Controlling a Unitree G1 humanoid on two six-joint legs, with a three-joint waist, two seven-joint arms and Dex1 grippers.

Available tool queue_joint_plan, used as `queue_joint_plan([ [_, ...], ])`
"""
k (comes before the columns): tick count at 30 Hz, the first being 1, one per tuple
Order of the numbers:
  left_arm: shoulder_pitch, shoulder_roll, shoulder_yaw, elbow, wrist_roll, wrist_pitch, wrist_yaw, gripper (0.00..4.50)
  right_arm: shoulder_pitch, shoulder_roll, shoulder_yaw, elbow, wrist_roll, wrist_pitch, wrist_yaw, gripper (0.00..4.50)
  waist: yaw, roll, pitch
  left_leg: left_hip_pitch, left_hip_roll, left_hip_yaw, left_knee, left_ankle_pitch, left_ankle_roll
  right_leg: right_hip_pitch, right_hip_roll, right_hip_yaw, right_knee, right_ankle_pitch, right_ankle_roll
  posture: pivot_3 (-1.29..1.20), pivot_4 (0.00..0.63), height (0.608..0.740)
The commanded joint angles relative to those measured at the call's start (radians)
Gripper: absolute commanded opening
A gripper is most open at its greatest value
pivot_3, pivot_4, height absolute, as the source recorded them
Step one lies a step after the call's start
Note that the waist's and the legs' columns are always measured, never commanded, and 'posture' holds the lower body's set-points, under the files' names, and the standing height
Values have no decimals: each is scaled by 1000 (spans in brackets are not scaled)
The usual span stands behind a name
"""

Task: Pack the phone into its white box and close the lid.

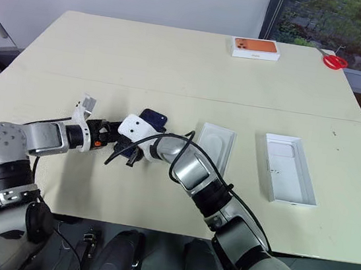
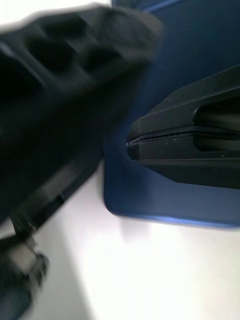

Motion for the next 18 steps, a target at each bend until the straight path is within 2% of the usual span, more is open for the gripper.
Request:
queue_joint_plan([
  [1,25,3,-65,9,-54,44,7,4497,3,-26,-38,-60,-7,12,9,0,1,0,0,0,0,0,0,0,0,0,0,0,0,0,0,0,150,731],
  [10,27,29,-81,9,-91,44,29,4497,-1,-178,-98,-236,-8,143,67,0,-6,0,0,0,0,0,-1,0,0,-1,1,0,0,0,0,0,150,731],
  [18,21,18,-131,0,-109,44,27,4497,1,-213,-74,-174,-45,112,67,0,-3,0,0,0,0,1,-1,0,0,-1,1,0,-1,0,0,0,150,731],
])
